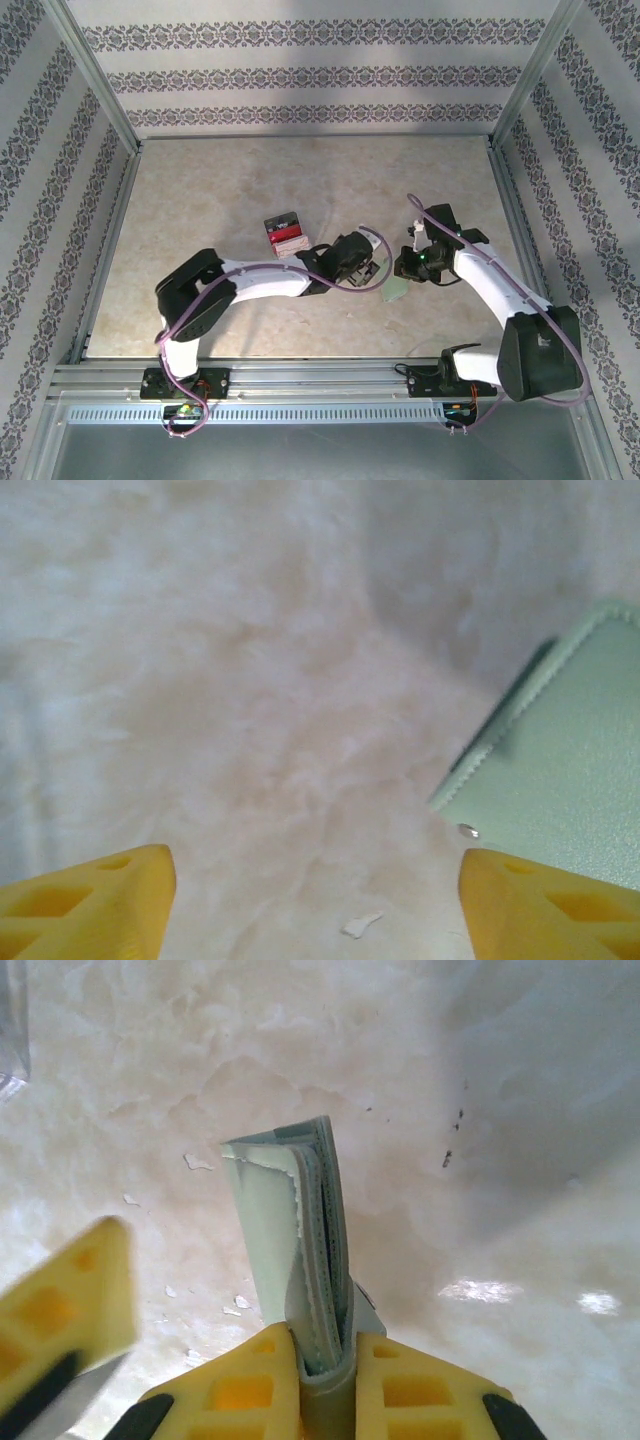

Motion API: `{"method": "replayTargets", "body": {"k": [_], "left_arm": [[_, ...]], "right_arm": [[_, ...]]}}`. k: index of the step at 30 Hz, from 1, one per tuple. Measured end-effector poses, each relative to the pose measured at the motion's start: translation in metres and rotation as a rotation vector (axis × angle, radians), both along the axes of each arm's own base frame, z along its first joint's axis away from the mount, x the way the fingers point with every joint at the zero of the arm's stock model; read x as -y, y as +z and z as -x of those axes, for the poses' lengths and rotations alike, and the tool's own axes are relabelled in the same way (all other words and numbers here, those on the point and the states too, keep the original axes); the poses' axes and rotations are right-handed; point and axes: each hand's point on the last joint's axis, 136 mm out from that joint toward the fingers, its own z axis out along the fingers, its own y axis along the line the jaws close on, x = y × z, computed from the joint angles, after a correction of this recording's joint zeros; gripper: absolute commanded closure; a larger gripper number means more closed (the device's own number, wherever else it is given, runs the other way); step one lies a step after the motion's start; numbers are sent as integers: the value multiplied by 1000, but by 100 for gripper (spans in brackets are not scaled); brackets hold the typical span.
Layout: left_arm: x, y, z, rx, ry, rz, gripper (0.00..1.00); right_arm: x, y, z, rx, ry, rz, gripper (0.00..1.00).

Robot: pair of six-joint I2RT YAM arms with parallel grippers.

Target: Take the credit cards out of the card holder

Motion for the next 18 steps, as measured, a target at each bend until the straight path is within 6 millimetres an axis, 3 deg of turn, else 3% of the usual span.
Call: {"method": "replayTargets", "body": {"k": [3,7,12,18], "left_arm": [[-19,30,-3,43,85,59,13],[-50,52,-9,58,197,137,1],[-94,75,-35,11,352,279,1],[-138,90,-61,-148,514,490,1]], "right_arm": [[-2,11,-2,44,40,101,100],[-6,25,-7,129,89,202,100],[-20,52,-14,327,178,264,100],[-45,83,-26,706,294,256,100]]}}
